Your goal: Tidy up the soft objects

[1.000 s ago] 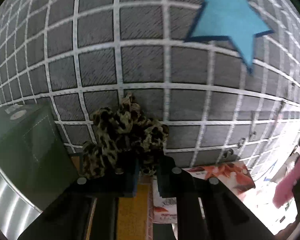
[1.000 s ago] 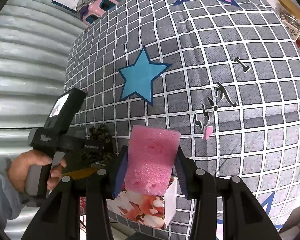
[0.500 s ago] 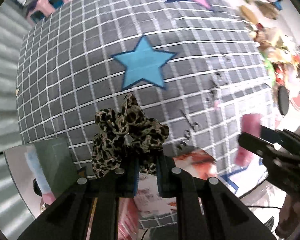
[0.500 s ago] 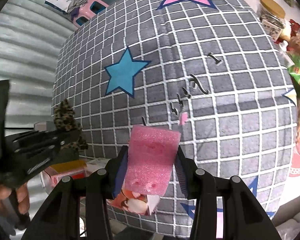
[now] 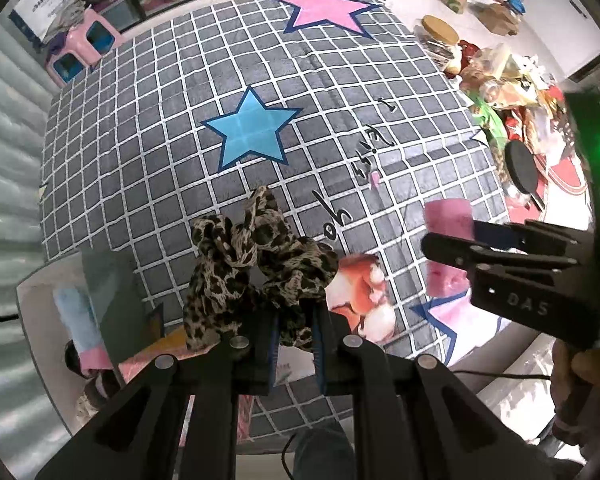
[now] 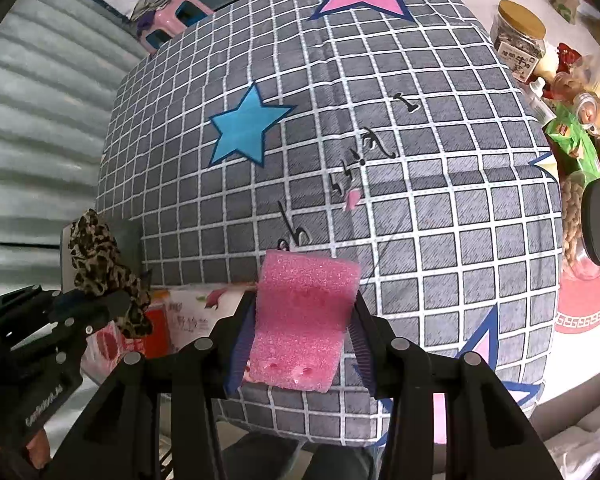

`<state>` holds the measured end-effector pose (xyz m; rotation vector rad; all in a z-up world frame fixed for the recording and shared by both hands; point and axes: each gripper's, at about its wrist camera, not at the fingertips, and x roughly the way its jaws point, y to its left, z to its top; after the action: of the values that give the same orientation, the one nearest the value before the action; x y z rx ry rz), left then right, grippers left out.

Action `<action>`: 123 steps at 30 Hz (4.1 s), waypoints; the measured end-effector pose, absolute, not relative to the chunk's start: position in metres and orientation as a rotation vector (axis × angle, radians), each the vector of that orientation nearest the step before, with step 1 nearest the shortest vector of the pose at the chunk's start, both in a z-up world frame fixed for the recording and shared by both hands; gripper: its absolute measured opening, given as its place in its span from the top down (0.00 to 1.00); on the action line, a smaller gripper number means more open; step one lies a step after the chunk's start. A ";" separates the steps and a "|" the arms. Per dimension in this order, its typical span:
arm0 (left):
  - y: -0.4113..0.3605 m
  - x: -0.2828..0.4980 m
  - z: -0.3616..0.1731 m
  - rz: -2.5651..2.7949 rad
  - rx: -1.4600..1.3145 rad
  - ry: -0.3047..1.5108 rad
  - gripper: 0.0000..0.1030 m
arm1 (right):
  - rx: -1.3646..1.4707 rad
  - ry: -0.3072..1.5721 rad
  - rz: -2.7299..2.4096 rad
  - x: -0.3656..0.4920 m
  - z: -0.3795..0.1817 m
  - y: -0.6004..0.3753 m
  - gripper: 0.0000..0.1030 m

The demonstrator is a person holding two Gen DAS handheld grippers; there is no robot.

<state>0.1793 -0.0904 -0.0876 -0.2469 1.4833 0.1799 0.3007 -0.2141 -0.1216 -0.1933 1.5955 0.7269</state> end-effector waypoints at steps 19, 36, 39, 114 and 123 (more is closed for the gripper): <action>-0.055 0.112 -0.031 0.275 -0.344 1.324 0.85 | -0.328 1.501 0.876 0.237 -0.069 -0.152 0.56; 0.007 0.046 -0.008 0.447 -0.475 1.208 0.85 | -0.473 1.408 1.037 0.183 -0.033 -0.077 0.56; 0.018 0.032 -0.008 0.484 -0.506 1.197 0.85 | -0.509 1.398 1.069 0.170 -0.031 -0.064 0.56; 0.130 -0.091 -0.085 0.946 -0.739 1.227 0.14 | -0.910 1.273 1.278 0.067 -0.066 0.103 0.00; 0.117 -0.095 -0.083 0.940 -0.698 1.272 0.14 | -0.928 1.266 1.286 0.058 -0.063 0.099 0.00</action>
<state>-0.0950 0.1174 -0.0830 -0.6981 1.2716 0.9397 0.0576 0.0994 -0.0629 -0.9281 1.2659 1.2857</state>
